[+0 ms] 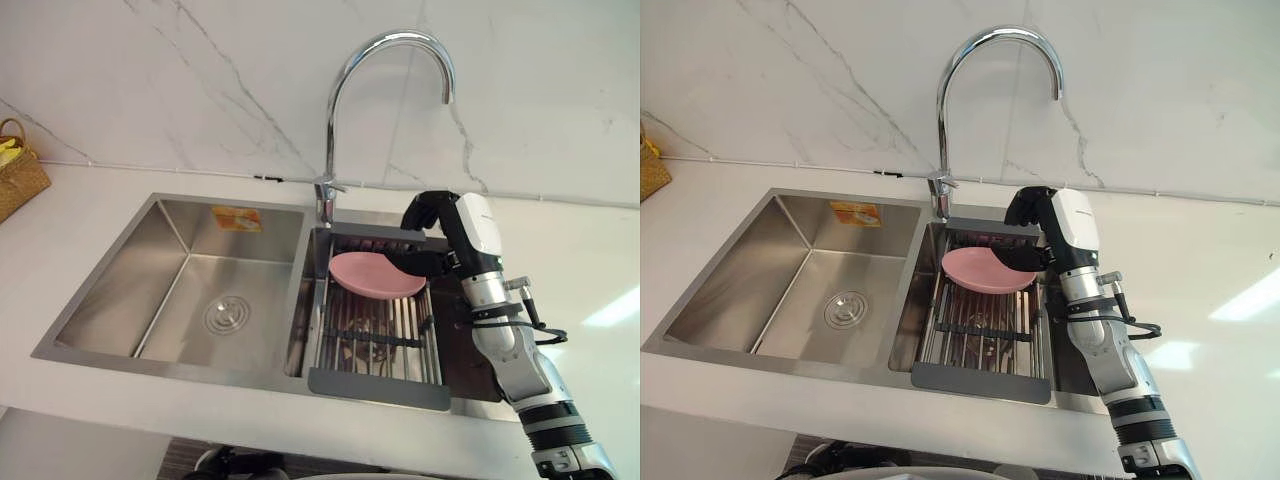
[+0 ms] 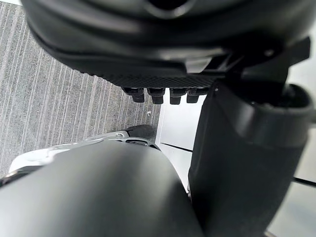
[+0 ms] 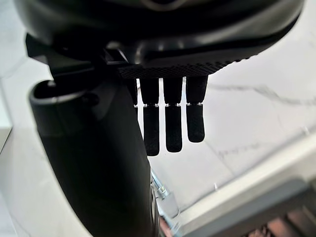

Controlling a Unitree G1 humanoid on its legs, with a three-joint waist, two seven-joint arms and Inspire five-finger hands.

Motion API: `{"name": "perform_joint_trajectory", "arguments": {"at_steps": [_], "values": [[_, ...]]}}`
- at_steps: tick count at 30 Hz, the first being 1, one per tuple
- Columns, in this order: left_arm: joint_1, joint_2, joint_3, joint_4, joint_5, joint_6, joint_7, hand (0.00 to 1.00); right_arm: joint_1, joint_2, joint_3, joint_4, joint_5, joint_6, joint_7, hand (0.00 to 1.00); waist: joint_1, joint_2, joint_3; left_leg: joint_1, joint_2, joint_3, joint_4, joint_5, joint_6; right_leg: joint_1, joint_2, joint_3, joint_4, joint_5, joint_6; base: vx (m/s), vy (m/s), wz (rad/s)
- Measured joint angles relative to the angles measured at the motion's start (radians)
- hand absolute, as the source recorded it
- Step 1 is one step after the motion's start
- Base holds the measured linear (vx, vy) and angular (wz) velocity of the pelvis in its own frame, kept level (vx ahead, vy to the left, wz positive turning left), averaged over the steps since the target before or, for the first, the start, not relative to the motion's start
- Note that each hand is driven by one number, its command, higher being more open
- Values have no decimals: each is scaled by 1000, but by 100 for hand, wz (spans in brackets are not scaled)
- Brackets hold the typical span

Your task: Walk over to the sink, pick up the cup, carry it to the dishwasher, place the cup inside the dishwasher, then close the dishwasher door

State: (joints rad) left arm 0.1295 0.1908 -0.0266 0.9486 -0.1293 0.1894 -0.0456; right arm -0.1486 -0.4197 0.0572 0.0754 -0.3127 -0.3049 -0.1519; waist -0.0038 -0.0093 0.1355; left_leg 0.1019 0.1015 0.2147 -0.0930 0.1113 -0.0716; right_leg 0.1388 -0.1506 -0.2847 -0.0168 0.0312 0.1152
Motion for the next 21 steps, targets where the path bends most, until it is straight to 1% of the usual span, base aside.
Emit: {"name": "perform_joint_trajectory", "arguments": {"at_steps": [2,3,5,7,9,12,13,15,18,21], "values": [[3,0,0,0,-8,-3,2,100,8,27,-5,0,164,31,76,100,-1,0,0,3,0,2,0,0,0,1,0,1,0,0,0,0,0,0],[5,0,1,0,-9,-4,3,100,13,34,-9,-1,200,36,94,100,-2,0,0,3,0,3,0,0,0,2,0,2,0,0,0,0,0,-3],[12,-5,16,0,-9,-14,3,100,39,50,-24,-10,343,49,184,100,-6,0,0,6,1,6,0,0,0,3,0,6,0,0,0,0,0,-4],[20,-11,33,0,-10,-19,4,100,59,61,-37,-22,409,57,242,100,-9,1,0,10,2,13,0,0,0,3,1,11,1,0,0,0,0,-9],[25,-15,41,2,-10,-24,4,100,102,72,-74,-60,492,70,325,100,-13,4,-2,13,3,21,0,-2,-1,2,1,19,1,0,0,-1,0,-11],[27,-18,48,10,-10,-33,4,100,139,72,-130,-100,561,87,419,100,-18,6,-4,19,7,38,0,-6,-4,-3,5,36,1,1,-1,0,1,-14],[27,-19,50,13,-10,-34,4,100,142,72,-139,-103,571,92,436,100,-21,7,-4,19,7,40,0,-7,-5,-4,5,37,1,1,-1,-5,-2,-15],[27,-20,54,27,-10,-37,3,100,164,72,-169,-127,598,117,504,100,-36,10,-6,19,10,48,0,-9,-8,-11,8,47,1,1,-1,-5,-1,-11],[27,-23,61,30,-11,-38,3,100,197,72,-185,-143,594,124,578,100,-40,13,-8,18,18,69,0,-12,-11,-23,15,62,1,2,-2,1,-9,-18],[27,-25,61,37,-16,-41,3,100,221,71,-189,-146,565,119,616,100,-41,15,-10,16,20,74,0,-13,-13,-29,18,67,1,1,-2,-1,-4,-7]]}}
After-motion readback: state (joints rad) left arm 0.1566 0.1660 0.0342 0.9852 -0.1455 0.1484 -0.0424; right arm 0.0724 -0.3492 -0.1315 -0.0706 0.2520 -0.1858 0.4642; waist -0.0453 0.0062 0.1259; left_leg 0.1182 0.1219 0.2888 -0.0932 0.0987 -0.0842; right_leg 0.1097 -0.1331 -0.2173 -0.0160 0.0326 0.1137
